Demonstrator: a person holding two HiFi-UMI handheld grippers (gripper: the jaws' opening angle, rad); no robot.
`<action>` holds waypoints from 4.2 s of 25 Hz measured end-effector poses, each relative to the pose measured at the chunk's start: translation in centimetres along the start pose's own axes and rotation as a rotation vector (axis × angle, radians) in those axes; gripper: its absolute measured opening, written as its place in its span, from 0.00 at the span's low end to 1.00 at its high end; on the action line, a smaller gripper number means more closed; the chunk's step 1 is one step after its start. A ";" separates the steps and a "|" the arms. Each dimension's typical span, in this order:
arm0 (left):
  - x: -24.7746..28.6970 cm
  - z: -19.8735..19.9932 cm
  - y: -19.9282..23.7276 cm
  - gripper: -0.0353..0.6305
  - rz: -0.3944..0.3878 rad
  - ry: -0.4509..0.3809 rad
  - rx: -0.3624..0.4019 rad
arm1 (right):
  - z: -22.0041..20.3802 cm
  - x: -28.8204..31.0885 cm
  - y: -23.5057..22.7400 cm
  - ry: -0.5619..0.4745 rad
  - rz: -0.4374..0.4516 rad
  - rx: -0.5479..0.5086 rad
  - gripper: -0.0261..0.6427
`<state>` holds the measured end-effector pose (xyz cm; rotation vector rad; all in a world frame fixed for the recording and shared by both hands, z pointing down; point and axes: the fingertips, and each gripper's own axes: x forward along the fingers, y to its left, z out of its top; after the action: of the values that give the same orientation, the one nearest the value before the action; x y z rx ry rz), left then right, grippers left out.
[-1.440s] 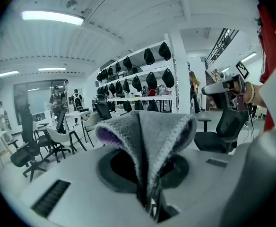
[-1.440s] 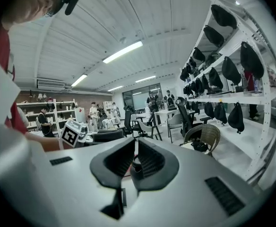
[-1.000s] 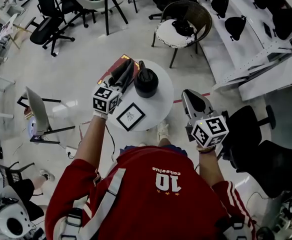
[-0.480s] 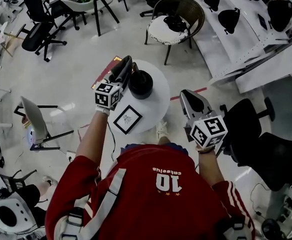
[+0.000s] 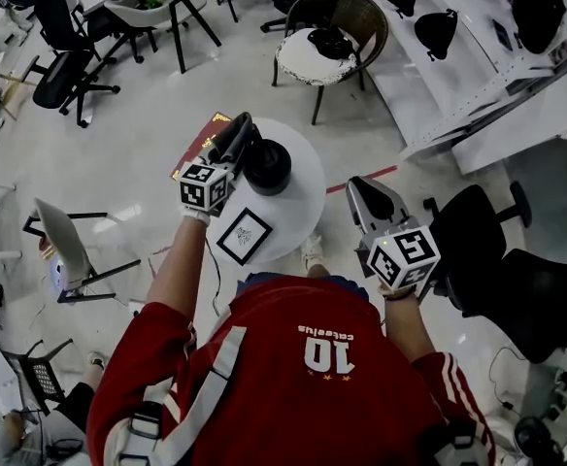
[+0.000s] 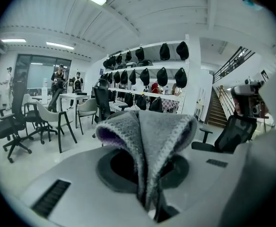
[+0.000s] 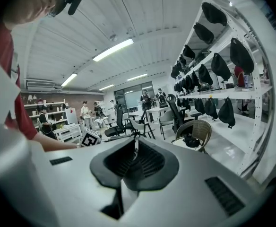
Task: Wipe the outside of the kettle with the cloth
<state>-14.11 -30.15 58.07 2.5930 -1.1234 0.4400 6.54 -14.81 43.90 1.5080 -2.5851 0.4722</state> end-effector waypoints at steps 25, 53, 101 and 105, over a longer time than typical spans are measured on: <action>-3.2 -1.2 -4.0 0.12 -0.080 -0.009 -0.060 | -0.2 -3.0 3.1 -0.032 -0.015 0.001 0.09; -4.4 -3.1 -8.0 0.12 0.010 -0.044 -0.258 | 2.1 0.7 -0.3 -0.006 0.226 -0.037 0.09; 5.4 4.0 -10.0 0.12 0.009 -0.070 -0.217 | 2.7 2.2 -9.9 0.035 0.302 0.023 0.09; 3.7 5.5 -9.2 0.12 0.008 -0.104 -0.183 | 2.8 1.9 -8.0 0.036 0.296 0.001 0.09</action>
<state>-3.96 -28.55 53.24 2.4765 -1.1499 0.1952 12.69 -20.97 43.44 1.1073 -2.7897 0.5238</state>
